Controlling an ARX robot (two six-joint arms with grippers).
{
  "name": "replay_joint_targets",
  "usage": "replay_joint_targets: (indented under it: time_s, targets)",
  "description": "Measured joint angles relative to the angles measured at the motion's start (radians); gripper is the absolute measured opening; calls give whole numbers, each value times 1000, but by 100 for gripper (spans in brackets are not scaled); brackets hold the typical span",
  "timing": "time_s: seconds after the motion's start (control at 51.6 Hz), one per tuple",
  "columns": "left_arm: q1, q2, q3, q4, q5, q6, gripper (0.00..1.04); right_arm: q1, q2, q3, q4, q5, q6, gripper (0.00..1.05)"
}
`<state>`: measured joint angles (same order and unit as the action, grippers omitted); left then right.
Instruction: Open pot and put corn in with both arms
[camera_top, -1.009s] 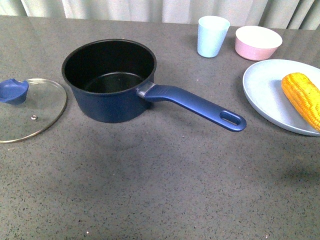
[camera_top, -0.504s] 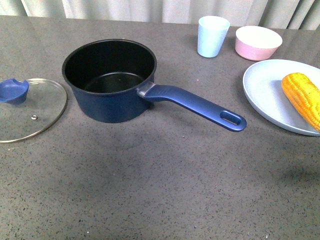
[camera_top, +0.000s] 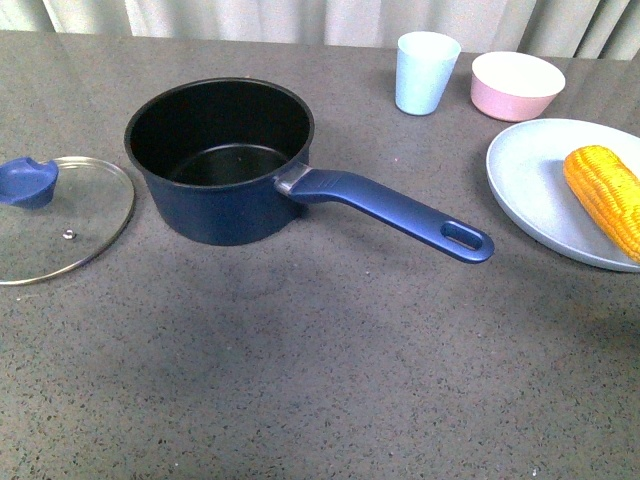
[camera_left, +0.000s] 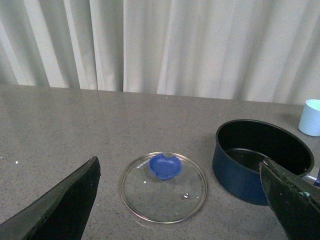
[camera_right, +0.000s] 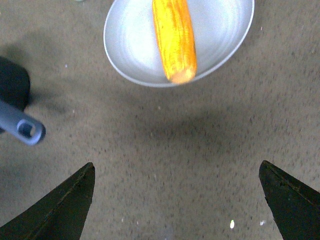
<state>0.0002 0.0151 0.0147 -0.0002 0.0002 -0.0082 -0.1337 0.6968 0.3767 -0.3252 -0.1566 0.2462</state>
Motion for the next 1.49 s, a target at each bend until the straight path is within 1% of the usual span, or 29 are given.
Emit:
replay_joint_targets:
  time_s: [0.136,0.252,0.427,0.504,0.64,0.931,1.397,1.435,1.474,1.494]
  targets:
    - [0,0,0,0,0,0,96,-50,245,134,126,-27,-31,96]
    - [0,0,0,0,0,0,96,-55,451,257,145,-77,-53,96]
    - [0,0,0,0,0,0,96,-30,682,391,183,-37,-140,96]
    - [0,0,0,0,0,0,96,-17,791,449,215,-35,-184,96]
    - [0,0,0,0,0,0,96,-10,939,506,254,-24,-208,96]
    - [0,0,0,0,0,0,96,23,1095,555,306,-27,-168,96]
    - [0,0,0,0,0,0,96,57,1222,629,307,-17,-145,96]
    - [0,0,0,0,0,0,96,58,1226,630,307,-15,-144,93]
    - [0,0,0,0,0,0,96,59,1230,630,307,-14,-145,88]
    - [0,0,0,0,0,0,96,60,1234,631,306,-11,-145,83]
